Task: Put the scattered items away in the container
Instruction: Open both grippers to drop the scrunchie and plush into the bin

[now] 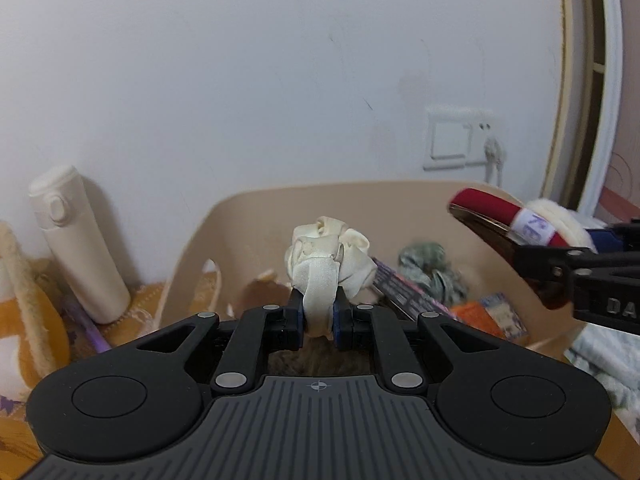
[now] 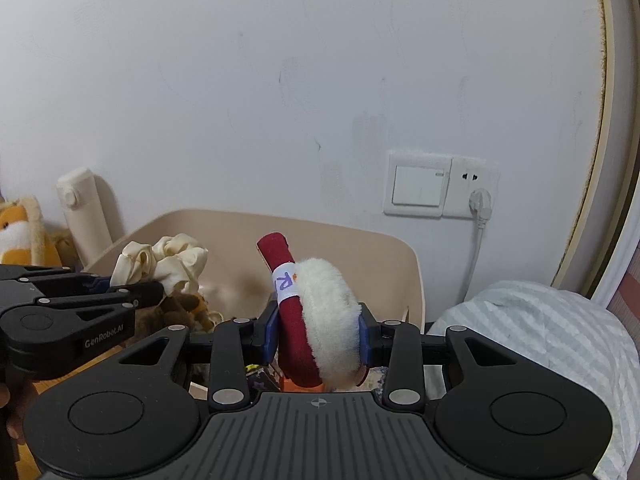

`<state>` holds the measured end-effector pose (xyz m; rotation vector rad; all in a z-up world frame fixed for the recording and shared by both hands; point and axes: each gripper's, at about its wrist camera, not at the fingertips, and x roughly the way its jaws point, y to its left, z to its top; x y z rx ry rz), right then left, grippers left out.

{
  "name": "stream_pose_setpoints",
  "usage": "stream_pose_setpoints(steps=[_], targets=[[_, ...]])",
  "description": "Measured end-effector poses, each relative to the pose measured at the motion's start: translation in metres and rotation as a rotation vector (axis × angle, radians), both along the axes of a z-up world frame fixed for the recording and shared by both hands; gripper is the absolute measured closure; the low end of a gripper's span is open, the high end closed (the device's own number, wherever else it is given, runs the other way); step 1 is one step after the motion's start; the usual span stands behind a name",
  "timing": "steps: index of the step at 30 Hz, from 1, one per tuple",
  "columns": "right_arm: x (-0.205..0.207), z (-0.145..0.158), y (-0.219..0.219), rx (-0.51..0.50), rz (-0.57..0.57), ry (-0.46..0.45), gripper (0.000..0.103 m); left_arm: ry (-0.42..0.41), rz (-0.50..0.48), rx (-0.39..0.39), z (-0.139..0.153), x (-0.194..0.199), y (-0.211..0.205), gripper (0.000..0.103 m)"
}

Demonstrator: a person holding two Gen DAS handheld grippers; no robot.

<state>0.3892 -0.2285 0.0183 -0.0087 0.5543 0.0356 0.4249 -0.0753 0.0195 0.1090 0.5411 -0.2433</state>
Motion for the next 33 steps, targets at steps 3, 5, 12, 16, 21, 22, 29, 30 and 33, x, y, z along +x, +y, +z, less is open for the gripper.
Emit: stream_pose_setpoints(steps=[3,5,12,16,21,22,29,30,33], targets=[[0.006,-0.005,0.002,-0.013,-0.002,0.019,0.067,0.003,-0.014,0.02,-0.001,-0.004,-0.005,0.09],[0.009,-0.008,0.002,-0.018,-0.008,0.027,0.066,0.002,-0.021,0.023,-0.001,-0.005,-0.005,0.089],[0.01,-0.01,0.004,-0.044,-0.007,0.048,0.059,-0.032,-0.025,0.043,0.004,-0.016,-0.007,0.041],[0.003,-0.004,0.004,-0.052,-0.008,0.019,0.054,-0.063,-0.028,0.029,0.01,-0.025,-0.009,0.031],[-0.012,0.008,0.0,-0.04,-0.021,-0.025,0.05,-0.092,-0.033,0.035,0.019,-0.042,-0.005,0.026],[-0.018,0.011,-0.002,-0.029,-0.023,-0.034,0.049,-0.1,-0.029,0.033,0.021,-0.046,-0.003,0.026],[-0.074,0.008,-0.008,0.038,0.022,-0.043,0.044,-0.177,0.008,0.016,0.021,-0.095,0.026,0.024],[-0.083,0.005,-0.007,0.047,0.034,-0.032,0.044,-0.175,-0.003,0.016,0.019,-0.101,0.029,0.024],[-0.107,-0.004,-0.007,0.096,0.073,0.021,0.038,-0.146,-0.038,0.044,0.007,-0.12,0.034,0.024]])
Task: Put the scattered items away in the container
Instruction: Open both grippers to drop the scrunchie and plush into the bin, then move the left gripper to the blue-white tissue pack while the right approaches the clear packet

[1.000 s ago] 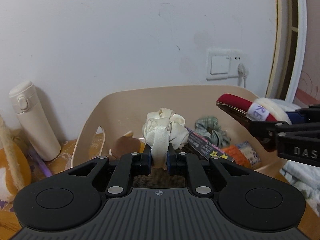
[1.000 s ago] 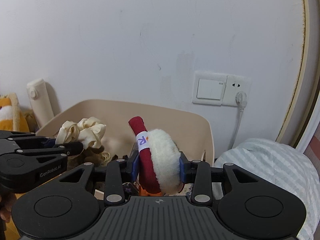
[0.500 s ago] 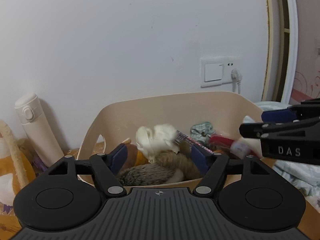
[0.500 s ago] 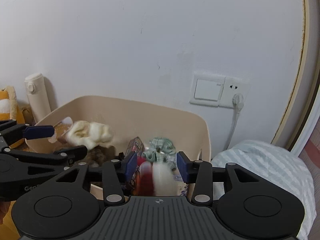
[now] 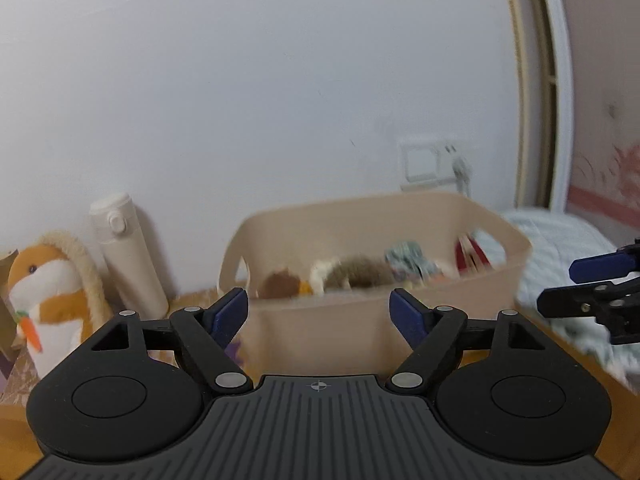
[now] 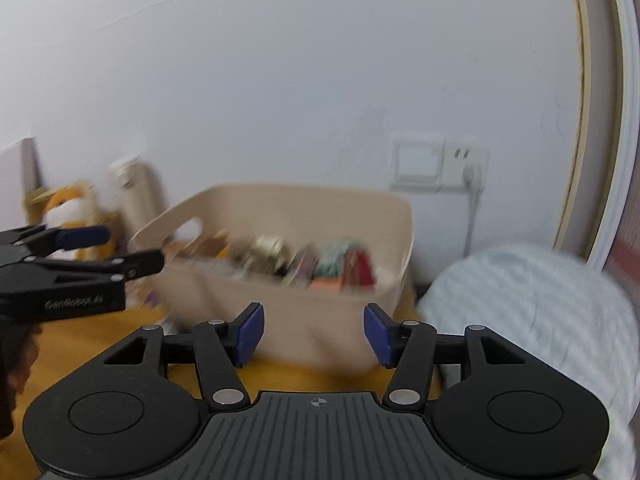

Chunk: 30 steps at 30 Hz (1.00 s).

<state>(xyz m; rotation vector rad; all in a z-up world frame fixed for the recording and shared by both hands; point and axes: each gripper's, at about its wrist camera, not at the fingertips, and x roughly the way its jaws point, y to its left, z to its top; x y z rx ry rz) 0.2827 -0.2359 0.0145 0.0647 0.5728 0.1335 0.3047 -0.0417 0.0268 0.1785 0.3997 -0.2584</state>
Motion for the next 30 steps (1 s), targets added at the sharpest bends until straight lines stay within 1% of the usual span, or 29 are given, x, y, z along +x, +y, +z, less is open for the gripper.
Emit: stream_pose_setpoints(steps=[1,2,4,6,7,8,10,13,14,16,19,22,24,27,30], targets=[[-0.008,-0.004,-0.001,0.03,0.01,0.024,0.03,0.017,-0.009,0.009,-0.005,-0.007,0.002,0.024],[-0.015,-0.008,-0.001,0.063,0.016,0.047,0.024,0.038,-0.019,0.01,-0.01,-0.013,0.003,0.024],[-0.03,-0.018,-0.001,0.138,0.03,0.1,0.02,0.094,-0.039,-0.003,-0.022,-0.021,0.005,0.024],[-0.038,-0.029,-0.001,0.201,0.038,0.156,0.02,0.146,-0.049,-0.02,-0.034,-0.026,0.006,0.023],[-0.04,-0.037,-0.001,0.233,0.036,0.184,0.02,0.166,-0.053,-0.014,-0.04,-0.029,0.006,0.024],[-0.042,-0.044,-0.001,0.263,0.034,0.211,0.02,0.178,-0.051,0.007,-0.046,-0.032,0.004,0.024],[-0.043,-0.056,-0.002,0.319,0.028,0.264,0.02,0.177,-0.022,0.09,-0.058,-0.036,-0.002,0.023],[-0.04,-0.072,0.001,0.366,0.011,0.346,0.02,0.133,0.019,0.22,-0.071,-0.04,-0.011,0.023],[-0.038,-0.077,0.002,0.382,0.01,0.366,0.02,0.121,0.026,0.251,-0.074,-0.041,-0.012,0.023],[-0.034,-0.083,0.003,0.424,0.013,0.399,0.02,0.129,0.026,0.283,-0.08,-0.04,-0.014,0.023],[-0.027,-0.087,0.01,0.455,0.005,0.42,0.02,0.171,0.019,0.298,-0.089,-0.035,-0.014,0.023],[-0.022,-0.086,0.018,0.407,-0.026,0.401,0.02,0.177,-0.005,0.302,-0.095,-0.039,-0.016,0.023],[-0.018,-0.084,0.023,0.373,-0.026,0.393,0.019,0.184,-0.027,0.285,-0.096,-0.042,-0.017,0.023],[-0.01,-0.083,0.026,0.389,-0.029,0.401,0.018,0.208,-0.059,0.244,-0.096,-0.045,-0.022,0.023],[0.0,-0.084,0.03,0.399,-0.035,0.406,0.019,0.248,-0.101,0.183,-0.096,-0.047,-0.028,0.023]])
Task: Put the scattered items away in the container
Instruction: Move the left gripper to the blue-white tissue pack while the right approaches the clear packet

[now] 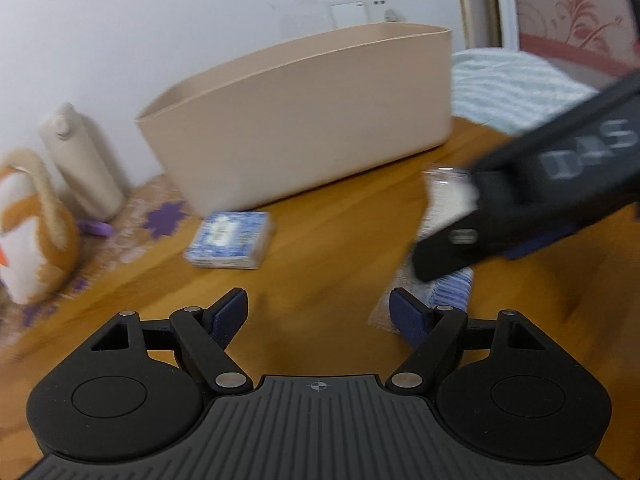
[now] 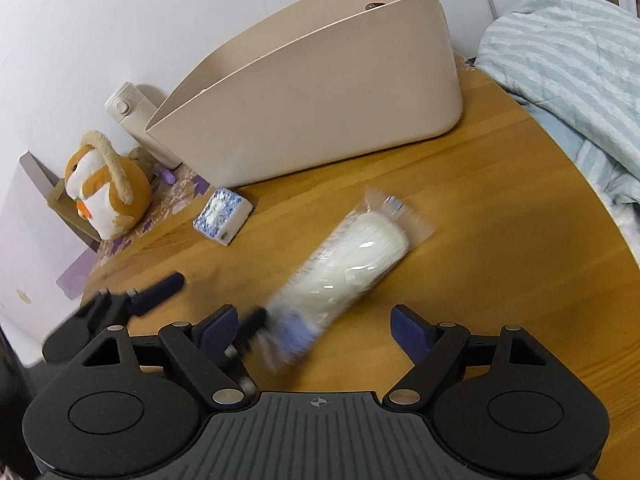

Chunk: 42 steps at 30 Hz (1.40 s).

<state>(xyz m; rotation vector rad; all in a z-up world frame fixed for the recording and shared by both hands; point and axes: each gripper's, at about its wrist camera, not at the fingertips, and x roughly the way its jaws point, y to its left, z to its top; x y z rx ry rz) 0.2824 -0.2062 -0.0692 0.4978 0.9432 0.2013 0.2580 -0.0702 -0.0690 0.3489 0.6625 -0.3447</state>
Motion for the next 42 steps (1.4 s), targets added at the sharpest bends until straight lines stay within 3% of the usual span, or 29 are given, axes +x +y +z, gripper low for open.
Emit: stream_pose_setpoints(steps=[4,7,18,23,35,42], targets=[[0.011,0.0,0.003,-0.005,0.0,0.004,0.019,0.056,-0.029,-0.078,-0.001,-0.001,-0.008,0.024],[0.016,0.001,0.004,-0.05,0.003,0.0,0.019,0.039,-0.022,-0.076,-0.001,-0.001,-0.008,0.023],[0.021,-0.002,0.019,-0.285,0.012,-0.066,0.01,-0.022,0.147,-0.116,0.003,0.04,0.048,0.023],[0.022,-0.006,0.028,-0.384,0.034,-0.1,0.006,-0.017,0.188,-0.2,0.005,0.058,0.057,0.023],[0.028,-0.011,0.035,-0.466,0.089,-0.108,0.0,-0.005,0.048,-0.082,-0.018,0.104,0.043,0.021],[0.036,-0.012,0.042,-0.492,0.105,-0.117,0.0,0.004,0.026,-0.108,-0.02,0.107,0.051,0.021]])
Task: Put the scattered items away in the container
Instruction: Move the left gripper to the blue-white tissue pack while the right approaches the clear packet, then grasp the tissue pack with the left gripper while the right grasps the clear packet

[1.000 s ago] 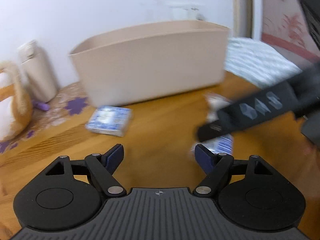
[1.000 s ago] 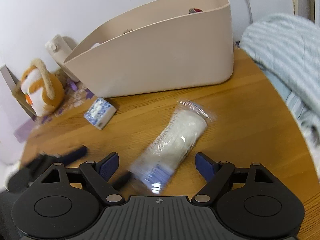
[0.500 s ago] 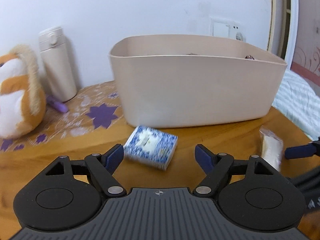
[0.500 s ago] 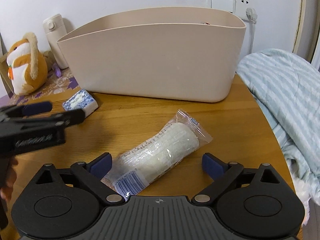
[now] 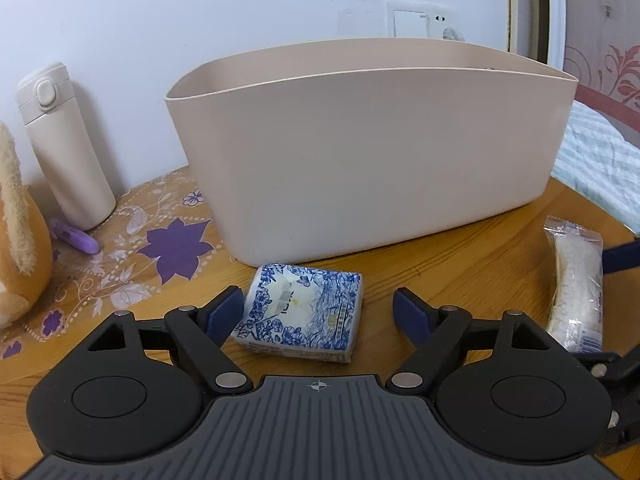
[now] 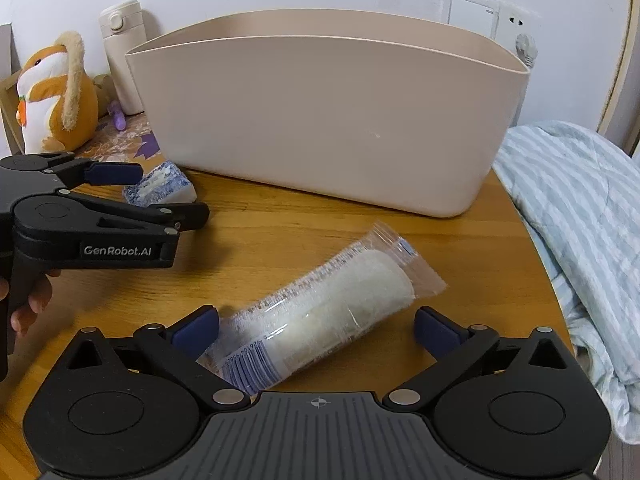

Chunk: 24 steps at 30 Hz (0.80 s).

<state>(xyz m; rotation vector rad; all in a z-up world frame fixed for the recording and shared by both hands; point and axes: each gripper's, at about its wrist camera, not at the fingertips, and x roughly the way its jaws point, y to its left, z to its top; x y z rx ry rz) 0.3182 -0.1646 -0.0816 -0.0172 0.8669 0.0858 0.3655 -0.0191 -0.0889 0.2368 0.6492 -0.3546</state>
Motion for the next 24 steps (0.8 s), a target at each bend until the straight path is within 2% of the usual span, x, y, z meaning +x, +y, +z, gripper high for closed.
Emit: stream_pose_setpoints(steps=[4,8,10,12,16,19,21,22,24], targets=[[0.01,0.001,-0.002,0.014,-0.016,0.015,0.0,0.009,0.002,-0.002,0.001,-0.001,0.001,0.021],[0.02,0.007,-0.012,0.1,-0.08,0.051,0.0,0.013,0.016,-0.006,0.001,-0.002,0.001,0.021],[0.024,0.008,-0.014,0.121,-0.1,0.065,0.0,0.038,0.037,-0.032,0.001,0.001,0.005,0.021],[0.028,0.008,-0.012,0.105,-0.107,0.071,0.0,0.07,0.064,-0.075,0.001,0.006,0.011,0.021],[0.027,0.001,0.002,-0.004,-0.08,0.054,0.0,0.062,0.066,-0.074,0.0,0.008,0.014,0.021],[0.028,0.0,0.006,-0.011,-0.087,0.041,0.0,0.069,0.053,-0.069,0.001,0.01,0.013,0.023],[0.029,0.0,0.006,-0.009,-0.092,0.034,0.004,0.076,0.042,-0.076,0.002,0.012,0.012,0.029],[0.029,0.001,0.006,-0.01,-0.091,0.027,0.009,0.075,0.035,-0.076,0.002,0.011,0.012,0.035],[0.027,0.003,0.006,-0.011,-0.082,0.016,0.016,0.073,0.02,-0.076,0.002,0.01,0.012,0.038]])
